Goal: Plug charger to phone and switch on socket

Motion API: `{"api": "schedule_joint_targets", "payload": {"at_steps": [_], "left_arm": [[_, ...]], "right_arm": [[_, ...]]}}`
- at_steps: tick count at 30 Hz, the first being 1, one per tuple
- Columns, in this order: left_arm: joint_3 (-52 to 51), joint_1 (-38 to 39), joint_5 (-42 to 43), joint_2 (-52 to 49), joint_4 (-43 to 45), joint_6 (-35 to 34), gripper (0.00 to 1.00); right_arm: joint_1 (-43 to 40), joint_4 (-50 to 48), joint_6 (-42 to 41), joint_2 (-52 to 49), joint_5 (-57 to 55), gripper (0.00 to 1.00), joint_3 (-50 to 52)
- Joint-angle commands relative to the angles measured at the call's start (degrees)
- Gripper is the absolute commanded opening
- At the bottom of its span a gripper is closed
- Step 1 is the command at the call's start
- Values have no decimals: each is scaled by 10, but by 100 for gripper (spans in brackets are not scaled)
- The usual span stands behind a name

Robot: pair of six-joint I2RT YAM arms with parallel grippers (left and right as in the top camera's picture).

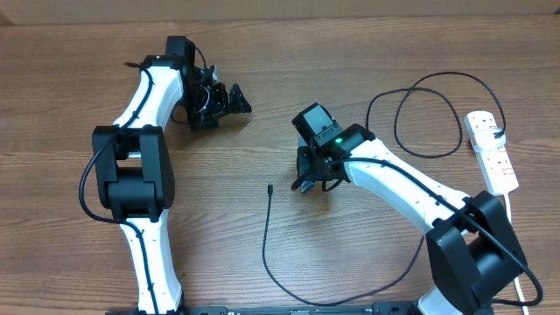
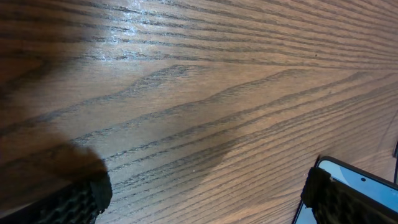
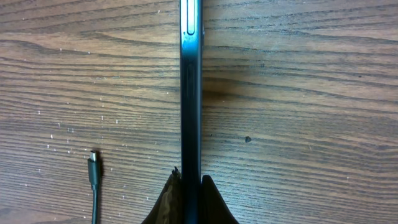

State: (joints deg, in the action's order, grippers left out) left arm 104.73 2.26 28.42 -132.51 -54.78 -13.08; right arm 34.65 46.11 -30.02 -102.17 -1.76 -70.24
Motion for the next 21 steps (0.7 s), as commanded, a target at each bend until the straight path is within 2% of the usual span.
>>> {"api": "schedule_joint_targets", "payload": {"at_steps": [1, 21], "left_arm": [[-3, 4, -21, -12, 2, 15, 100], [-3, 4, -21, -12, 2, 15, 100]], "right_arm": [[2, 3, -2, -3, -27, 4, -3], [2, 2, -2, -4, -42, 4, -3]]}}
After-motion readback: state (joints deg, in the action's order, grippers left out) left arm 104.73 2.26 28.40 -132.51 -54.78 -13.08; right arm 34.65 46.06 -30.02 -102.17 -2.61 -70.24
